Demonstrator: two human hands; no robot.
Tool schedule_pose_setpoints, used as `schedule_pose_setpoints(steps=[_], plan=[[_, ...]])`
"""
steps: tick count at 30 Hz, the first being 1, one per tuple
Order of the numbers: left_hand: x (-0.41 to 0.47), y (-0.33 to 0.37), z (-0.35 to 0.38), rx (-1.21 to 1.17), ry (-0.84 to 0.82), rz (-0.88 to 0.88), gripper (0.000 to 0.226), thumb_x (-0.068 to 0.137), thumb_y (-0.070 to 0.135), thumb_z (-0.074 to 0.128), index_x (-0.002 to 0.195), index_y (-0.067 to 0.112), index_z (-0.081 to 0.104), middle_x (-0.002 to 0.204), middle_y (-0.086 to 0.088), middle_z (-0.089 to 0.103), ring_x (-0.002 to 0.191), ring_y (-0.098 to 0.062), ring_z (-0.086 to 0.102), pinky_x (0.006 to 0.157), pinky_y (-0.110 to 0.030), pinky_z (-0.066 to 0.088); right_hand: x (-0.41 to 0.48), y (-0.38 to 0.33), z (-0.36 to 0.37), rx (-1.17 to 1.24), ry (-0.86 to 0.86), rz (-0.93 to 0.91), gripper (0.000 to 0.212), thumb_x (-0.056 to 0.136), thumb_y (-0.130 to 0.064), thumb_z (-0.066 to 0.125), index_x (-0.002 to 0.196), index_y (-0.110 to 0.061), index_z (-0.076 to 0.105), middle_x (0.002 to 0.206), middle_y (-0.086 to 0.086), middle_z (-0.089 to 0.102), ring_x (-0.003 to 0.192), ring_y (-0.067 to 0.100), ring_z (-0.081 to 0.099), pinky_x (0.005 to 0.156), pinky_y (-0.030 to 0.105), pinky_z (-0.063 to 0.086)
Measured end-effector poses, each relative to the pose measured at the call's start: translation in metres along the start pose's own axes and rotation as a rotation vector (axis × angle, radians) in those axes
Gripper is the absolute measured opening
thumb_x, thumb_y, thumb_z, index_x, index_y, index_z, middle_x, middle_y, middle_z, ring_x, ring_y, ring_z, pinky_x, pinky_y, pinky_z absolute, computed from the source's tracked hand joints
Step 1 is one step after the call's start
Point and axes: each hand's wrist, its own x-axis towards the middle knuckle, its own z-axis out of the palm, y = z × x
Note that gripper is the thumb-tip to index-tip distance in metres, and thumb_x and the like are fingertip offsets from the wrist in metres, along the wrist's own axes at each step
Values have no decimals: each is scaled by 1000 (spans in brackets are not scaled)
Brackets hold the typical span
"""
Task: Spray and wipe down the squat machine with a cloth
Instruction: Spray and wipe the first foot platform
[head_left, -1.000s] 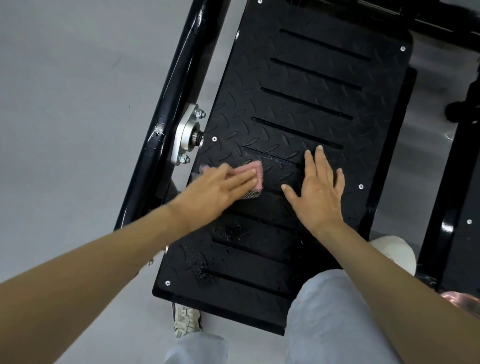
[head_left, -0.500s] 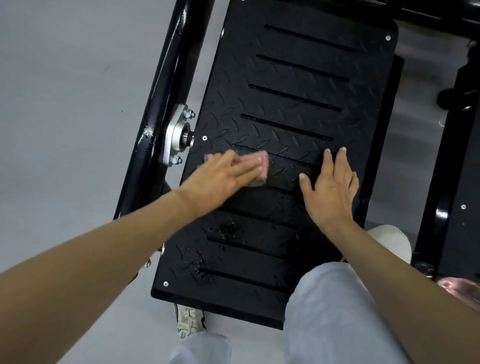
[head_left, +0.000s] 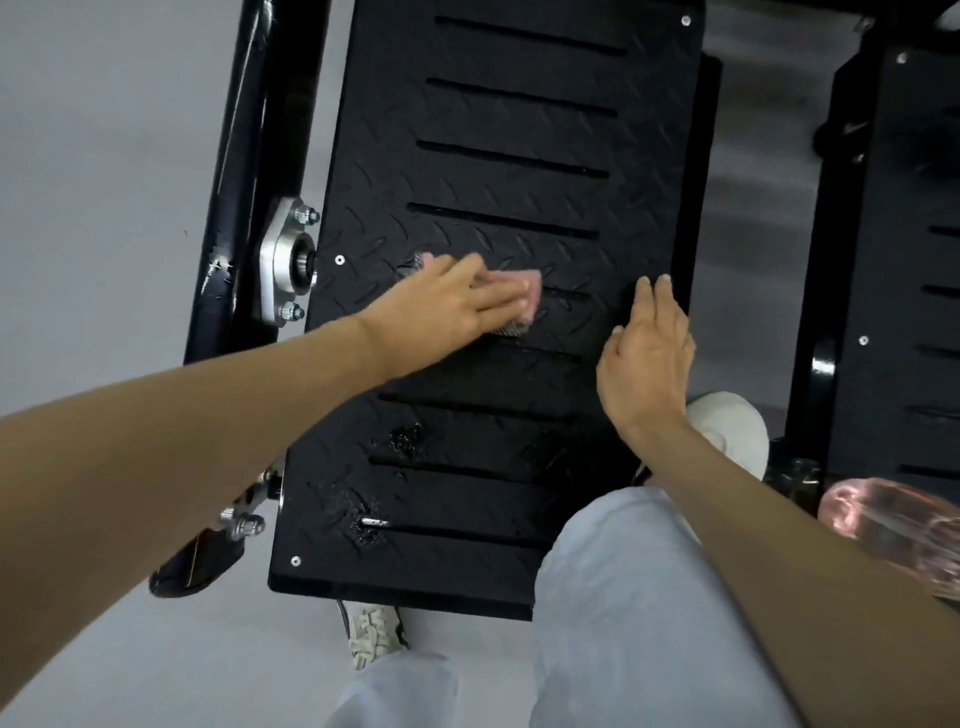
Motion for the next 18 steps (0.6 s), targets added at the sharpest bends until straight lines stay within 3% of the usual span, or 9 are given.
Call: schedule_pose_setpoints(steps=[2,4,7,9,12,16,18], plan=[[7,6,2,-134,73,-221,74,78,-2,61,146,14,37,152,-2,35,103,-32,49,82,-41,45,-3,7,-1,6,1,29,59,97,-5,37,151,-5,13,159,13,7,145,26,12,119,40,13],[14,31,-2,-241,33,-332,72,78,-4,57,146,11,36,153,-4,34,102,-33,47,84,-41,44,-5,11,-2,15,2,54,61,96,-2,38,151,-5,13,159,14,7,144,27,13,119,40,14],[21,66,-10,-264,-30,-133,69,90,6,45,152,13,16,159,-3,16,110,-29,43,90,-36,39,-6,14,-5,56,2,96,64,93,1,40,151,-5,14,159,13,8,144,28,13,118,40,18],[24,67,-13,-161,53,39,69,91,12,51,152,18,20,158,1,21,107,-25,47,86,-33,42,-8,16,-7,92,6,125,64,92,4,40,151,-5,15,159,13,9,144,27,14,117,40,21],[31,43,-9,-73,22,114,71,93,6,48,153,20,13,159,3,17,111,-26,43,88,-36,42,-8,21,-7,125,-8,148,66,91,6,39,151,-5,15,158,14,12,144,28,15,117,38,20],[47,46,-19,-265,45,-268,74,82,-7,50,150,12,26,156,-2,26,108,-34,45,87,-41,41,-7,28,-8,246,32,204,61,91,8,37,149,-3,22,152,18,28,139,30,29,115,35,25],[53,71,-25,-328,-21,-306,73,83,-7,47,150,11,24,157,-3,22,110,-34,42,91,-41,41,-8,30,-13,341,72,248,57,92,9,34,147,-3,28,140,19,45,128,30,43,106,30,35]])
